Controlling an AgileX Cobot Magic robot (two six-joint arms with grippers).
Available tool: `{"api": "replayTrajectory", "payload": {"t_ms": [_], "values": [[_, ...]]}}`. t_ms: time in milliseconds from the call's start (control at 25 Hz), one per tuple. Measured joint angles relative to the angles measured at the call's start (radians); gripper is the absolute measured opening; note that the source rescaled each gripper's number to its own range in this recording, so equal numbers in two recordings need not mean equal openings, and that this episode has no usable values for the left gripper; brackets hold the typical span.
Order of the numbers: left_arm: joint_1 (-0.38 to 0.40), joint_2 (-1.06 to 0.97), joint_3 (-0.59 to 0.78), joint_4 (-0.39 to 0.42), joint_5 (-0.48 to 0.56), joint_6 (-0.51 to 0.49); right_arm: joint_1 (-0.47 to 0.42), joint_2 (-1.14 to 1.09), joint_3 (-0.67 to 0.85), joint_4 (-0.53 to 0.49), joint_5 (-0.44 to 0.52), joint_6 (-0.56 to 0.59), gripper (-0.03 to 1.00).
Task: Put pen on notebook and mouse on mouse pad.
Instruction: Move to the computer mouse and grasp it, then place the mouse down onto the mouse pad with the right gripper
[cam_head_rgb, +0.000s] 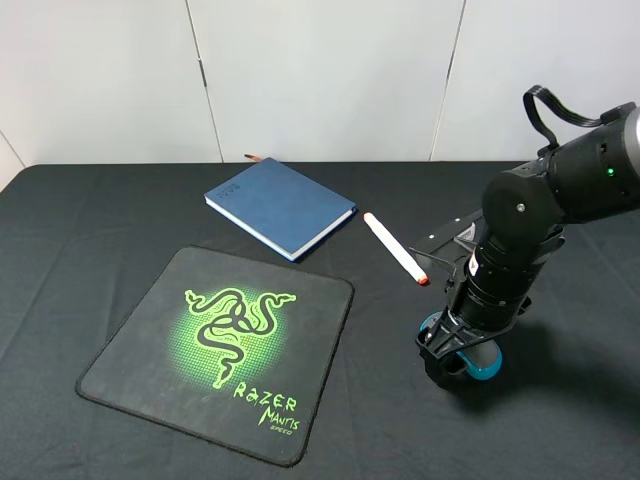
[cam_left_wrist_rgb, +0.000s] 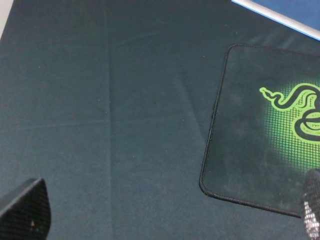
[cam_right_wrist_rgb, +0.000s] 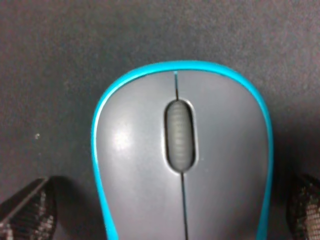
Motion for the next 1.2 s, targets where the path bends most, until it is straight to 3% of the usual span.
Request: {"api": "replayTrajectory", "payload": {"t_ms": [80,160,320,800,1200], "values": [[0.000,0.000,0.000,0.000,0.000,0.000,0.000,0.000,0.000,0.000,0.000,0.008,1.00],[0.000,0.000,0.000,0.000,0.000,0.000,0.000,0.000,0.000,0.000,-0.001,0.009,0.92],[0.000,0.000,0.000,0.000,0.000,0.000,0.000,0.000,0.000,0.000,-0.001,0.011,0.53],[0.000,0.000,0.000,0.000,0.000,0.000,0.000,-0.083,-0.005,0.000,0.049,0.011,0.54],[0.000,0.000,0.000,0.000,0.000,0.000,0.009,-0.178,-0.219,0.108,0.339,0.011,0.54]]}}
